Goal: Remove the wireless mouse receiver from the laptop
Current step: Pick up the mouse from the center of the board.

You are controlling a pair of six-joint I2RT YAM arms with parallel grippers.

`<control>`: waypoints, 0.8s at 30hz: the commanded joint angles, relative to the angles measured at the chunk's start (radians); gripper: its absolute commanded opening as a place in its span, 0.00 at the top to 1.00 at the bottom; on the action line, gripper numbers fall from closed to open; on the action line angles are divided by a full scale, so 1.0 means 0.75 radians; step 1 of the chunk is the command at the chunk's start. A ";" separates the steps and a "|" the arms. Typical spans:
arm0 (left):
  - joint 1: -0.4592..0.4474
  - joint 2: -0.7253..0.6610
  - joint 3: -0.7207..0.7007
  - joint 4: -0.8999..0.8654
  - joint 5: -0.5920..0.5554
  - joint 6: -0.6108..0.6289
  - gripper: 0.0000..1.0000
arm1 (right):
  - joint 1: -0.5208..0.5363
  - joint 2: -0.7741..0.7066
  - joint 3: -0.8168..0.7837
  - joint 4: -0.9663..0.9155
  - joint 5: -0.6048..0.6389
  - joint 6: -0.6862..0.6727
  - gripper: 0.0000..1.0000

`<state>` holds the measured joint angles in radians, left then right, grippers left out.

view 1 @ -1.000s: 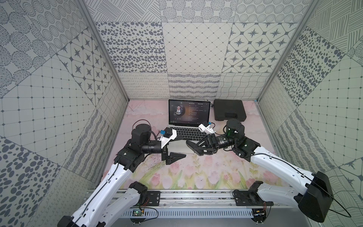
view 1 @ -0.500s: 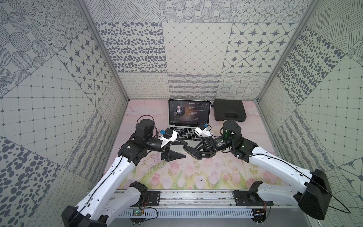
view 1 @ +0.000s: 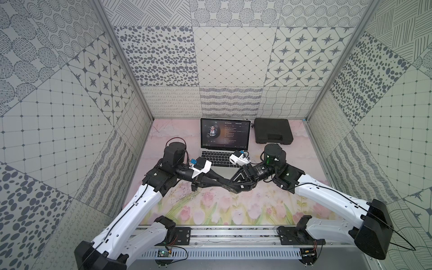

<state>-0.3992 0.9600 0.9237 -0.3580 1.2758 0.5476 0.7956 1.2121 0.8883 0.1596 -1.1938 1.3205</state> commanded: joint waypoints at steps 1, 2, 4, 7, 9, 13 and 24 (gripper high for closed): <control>-0.018 0.004 0.010 -0.072 0.066 -0.016 1.00 | 0.005 0.042 0.038 0.115 0.113 -0.043 0.20; -0.018 -0.001 0.008 -0.075 0.065 -0.018 1.00 | -0.004 0.041 0.045 0.089 0.119 -0.060 0.11; -0.017 -0.004 0.008 -0.065 0.047 -0.063 1.00 | -0.038 0.020 0.071 -0.019 0.146 -0.133 0.03; -0.018 0.013 0.026 0.004 -0.051 -0.266 1.00 | -0.167 -0.060 0.118 -0.276 0.221 -0.318 0.03; -0.018 0.039 0.061 0.019 -0.103 -0.384 1.00 | -0.272 -0.131 0.155 -0.473 0.326 -0.478 0.03; -0.002 0.173 0.169 0.024 -0.385 -0.837 1.00 | -0.296 -0.273 0.284 -0.946 0.818 -0.965 0.03; 0.040 0.429 0.206 -0.003 -0.330 -1.280 1.00 | -0.112 -0.246 0.200 -1.050 1.162 -1.082 0.08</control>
<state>-0.3759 1.2613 1.0790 -0.3836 1.0370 -0.1436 0.6861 1.0126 1.0485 -0.5999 -0.4267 0.5629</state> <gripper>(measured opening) 0.208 0.929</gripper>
